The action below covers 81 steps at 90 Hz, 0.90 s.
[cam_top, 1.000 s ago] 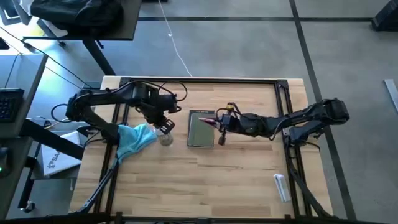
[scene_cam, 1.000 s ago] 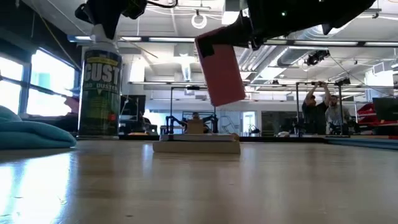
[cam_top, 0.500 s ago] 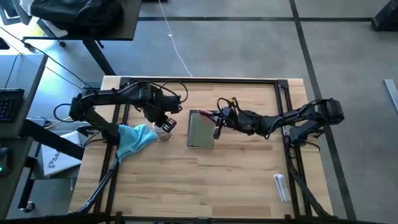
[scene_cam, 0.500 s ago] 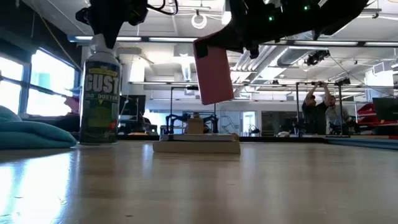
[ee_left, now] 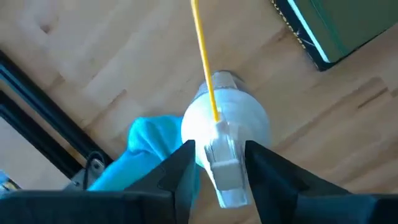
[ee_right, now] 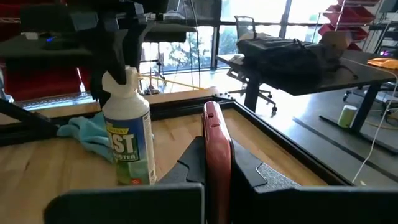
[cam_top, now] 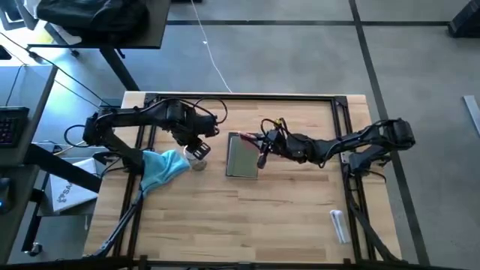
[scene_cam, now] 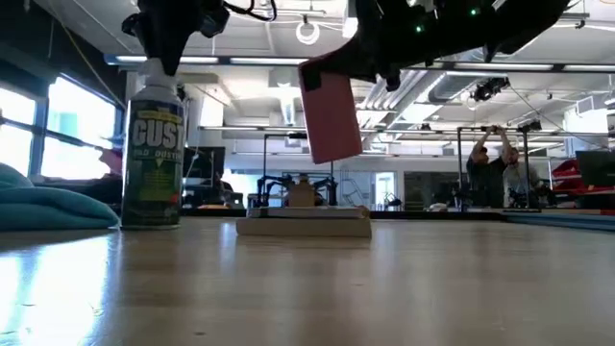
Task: Apply microfiber cloth
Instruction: Spray the cellphone using the spray bottle
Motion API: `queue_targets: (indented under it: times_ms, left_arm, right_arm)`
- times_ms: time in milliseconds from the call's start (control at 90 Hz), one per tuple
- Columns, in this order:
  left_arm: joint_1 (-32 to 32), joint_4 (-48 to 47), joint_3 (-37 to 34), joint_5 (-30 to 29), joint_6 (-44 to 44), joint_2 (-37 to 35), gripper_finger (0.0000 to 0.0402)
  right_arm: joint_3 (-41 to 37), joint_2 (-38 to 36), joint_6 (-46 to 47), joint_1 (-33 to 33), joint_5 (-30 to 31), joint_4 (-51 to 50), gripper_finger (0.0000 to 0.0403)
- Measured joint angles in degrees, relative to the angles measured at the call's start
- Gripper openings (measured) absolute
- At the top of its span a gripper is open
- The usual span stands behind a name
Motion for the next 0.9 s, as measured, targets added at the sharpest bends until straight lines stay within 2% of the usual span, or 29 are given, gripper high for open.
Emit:
queue_targets:
  times_ms: [289,389,544,611,733,900]
  left_arm:
    - [0.0,4.22,0.0,-1.64,5.22,-2.7,0.0129]
    - [0.0,6.09,0.0,-2.62,10.93,-4.32,0.0129]
    - [-1.23,11.43,-0.04,-10.5,21.93,-9.38,0.0129]
    - [-1.28,16.22,-1.48,-11.41,26.61,-12.76,0.0129]
    - [0.09,23.79,-7.03,-7.84,35.28,-19.25,0.0129]
    - [2.91,35.41,-18.64,2.36,44.62,-27.62,0.0129]
  right_arm:
    - [0.0,-0.01,1.29,-3.34,-0.6,1.83,0.0]
    - [0.0,-0.01,1.92,-5.04,-3.92,3.55,0.0]
    - [1.65,1.97,3.16,-8.41,-9.42,5.42,0.0]
    - [3.84,4.17,3.29,-9.53,-12.55,5.29,0.0]
    - [8.38,8.3,-0.46,-10.71,-18.79,4.53,0.0]
    - [13.55,11.35,-3.37,-12.91,-24.39,2.28,0.0]
